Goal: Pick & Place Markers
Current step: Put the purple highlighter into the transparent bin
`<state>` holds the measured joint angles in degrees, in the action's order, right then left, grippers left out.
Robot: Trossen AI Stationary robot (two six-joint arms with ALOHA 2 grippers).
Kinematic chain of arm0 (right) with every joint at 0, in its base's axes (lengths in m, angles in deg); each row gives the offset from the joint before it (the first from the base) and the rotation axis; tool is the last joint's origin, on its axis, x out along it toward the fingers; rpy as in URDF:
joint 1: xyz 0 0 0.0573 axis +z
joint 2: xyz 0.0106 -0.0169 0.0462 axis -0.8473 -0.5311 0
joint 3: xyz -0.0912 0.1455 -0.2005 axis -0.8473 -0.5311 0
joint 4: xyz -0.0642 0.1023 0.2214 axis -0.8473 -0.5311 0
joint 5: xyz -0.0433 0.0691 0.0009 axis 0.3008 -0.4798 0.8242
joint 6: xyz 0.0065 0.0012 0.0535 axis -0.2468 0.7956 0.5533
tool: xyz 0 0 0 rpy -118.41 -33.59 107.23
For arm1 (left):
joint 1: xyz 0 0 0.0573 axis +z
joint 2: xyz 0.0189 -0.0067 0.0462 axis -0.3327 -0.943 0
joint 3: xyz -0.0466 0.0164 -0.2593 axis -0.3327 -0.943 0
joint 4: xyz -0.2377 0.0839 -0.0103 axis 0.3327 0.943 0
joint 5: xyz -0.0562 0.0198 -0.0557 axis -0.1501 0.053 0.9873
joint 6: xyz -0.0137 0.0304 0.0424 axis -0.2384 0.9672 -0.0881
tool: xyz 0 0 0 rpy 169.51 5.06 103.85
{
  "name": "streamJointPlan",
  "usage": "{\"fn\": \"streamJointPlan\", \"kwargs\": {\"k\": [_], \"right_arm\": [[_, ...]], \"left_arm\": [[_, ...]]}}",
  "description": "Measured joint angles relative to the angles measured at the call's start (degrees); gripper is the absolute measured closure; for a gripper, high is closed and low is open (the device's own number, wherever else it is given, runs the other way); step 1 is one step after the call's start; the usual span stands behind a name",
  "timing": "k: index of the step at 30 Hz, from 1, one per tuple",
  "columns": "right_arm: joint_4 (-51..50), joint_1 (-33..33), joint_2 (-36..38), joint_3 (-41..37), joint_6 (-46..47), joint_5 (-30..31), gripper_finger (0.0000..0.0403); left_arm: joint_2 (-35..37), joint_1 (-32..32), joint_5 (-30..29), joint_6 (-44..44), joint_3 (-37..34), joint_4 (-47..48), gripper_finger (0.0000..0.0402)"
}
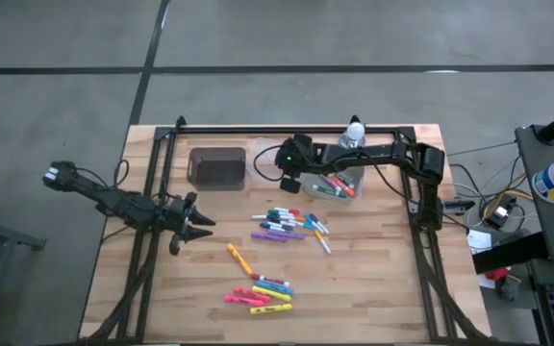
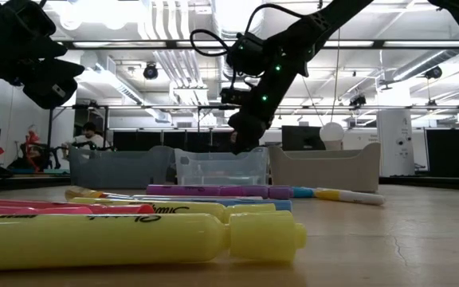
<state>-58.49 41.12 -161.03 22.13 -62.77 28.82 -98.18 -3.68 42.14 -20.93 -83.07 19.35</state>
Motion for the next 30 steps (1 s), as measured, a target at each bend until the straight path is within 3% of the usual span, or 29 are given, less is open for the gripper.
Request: {"fn": "streamJointPlan", "kwargs": {"k": [10, 19, 25, 30], "right_arm": [[-1.45, 4.34, 4.98, 1.05, -1.02, 0.96, 0.0268], [-5.57, 16.51, 7.33, 0.96, 4.15, -10.10, 0.0266], [-6.48, 24.85, 6.58, -0.30, 11.38, -9.84, 0.0275], [-9.90, 28.99, 6.23, -2.44, 17.46, -5.80, 0.0277]], "left_arm": [[0.00, 0.00, 0.00, -0.09, 0.00, 0.04, 0.0262], [0.00, 0.02, 0.00, -0.09, 0.00, 0.02, 0.0262], [-0.02, 0.00, 0.02, -0.84, 0.00, 0.06, 0.0262], [-0.09, 0.00, 0.02, -1.42, 0.00, 0.05, 0.0262]]}}
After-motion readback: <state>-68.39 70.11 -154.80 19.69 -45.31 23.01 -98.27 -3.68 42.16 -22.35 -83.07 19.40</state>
